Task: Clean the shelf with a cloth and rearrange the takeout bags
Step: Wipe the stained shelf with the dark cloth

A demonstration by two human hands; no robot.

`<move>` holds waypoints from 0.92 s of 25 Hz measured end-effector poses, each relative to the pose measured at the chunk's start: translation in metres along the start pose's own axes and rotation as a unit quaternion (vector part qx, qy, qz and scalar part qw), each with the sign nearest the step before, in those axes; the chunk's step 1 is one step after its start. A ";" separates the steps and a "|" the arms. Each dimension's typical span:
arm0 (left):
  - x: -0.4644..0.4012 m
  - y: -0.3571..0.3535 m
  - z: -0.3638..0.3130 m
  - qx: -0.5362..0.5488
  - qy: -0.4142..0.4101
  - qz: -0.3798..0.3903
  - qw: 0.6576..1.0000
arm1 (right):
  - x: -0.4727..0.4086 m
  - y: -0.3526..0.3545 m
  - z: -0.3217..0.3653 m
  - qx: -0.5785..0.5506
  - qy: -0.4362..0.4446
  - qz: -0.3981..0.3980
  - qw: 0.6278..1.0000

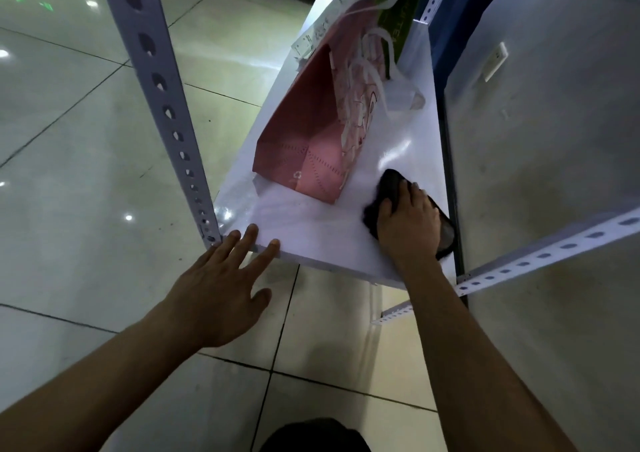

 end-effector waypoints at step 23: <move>-0.022 0.053 -0.021 0.323 0.103 -0.193 0.921 | 0.116 -0.034 0.039 -0.221 0.096 0.031 0.970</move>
Point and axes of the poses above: each hand's wrist, its own x-axis away from the middle knuckle, its own y-axis out of the back of the hand, z = x × y, the point moved 10 cm from there along -x, towards the middle knuckle, and after that the axes turned 8 degrees about z, right-handed, at the moved point
